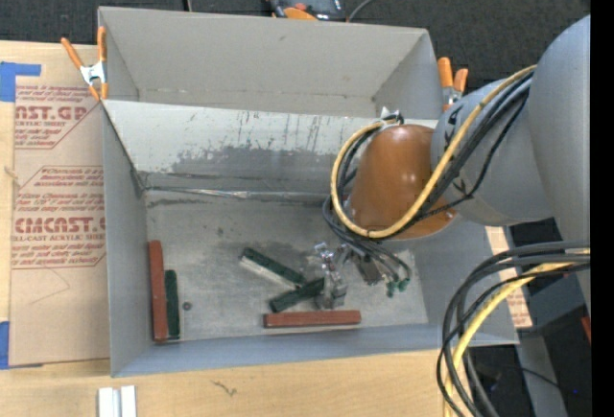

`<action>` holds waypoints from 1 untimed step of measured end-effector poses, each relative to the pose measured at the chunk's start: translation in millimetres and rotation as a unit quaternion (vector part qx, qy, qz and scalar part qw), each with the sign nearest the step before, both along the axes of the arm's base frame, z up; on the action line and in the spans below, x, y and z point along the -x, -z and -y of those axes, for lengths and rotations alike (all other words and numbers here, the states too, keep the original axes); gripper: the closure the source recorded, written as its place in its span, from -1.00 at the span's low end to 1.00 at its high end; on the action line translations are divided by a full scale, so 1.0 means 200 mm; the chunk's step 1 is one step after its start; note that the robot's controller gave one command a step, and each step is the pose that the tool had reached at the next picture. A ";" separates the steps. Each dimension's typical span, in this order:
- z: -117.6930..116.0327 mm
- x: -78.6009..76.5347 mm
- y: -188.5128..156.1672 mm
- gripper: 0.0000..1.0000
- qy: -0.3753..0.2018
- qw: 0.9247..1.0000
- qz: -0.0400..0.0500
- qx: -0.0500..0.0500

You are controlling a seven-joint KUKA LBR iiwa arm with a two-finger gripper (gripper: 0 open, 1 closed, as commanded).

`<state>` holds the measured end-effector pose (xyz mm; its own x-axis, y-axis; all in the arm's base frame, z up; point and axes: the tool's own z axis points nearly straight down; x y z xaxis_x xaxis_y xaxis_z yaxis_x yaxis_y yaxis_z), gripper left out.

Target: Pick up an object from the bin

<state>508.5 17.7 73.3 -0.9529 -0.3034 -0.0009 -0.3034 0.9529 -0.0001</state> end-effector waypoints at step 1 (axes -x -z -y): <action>-0.22 -0.06 -0.93 1.00 0.002 1.000 0.005 -0.001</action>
Offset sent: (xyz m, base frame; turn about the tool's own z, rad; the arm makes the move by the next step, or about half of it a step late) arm 0.0107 0.0433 0.1812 0.0049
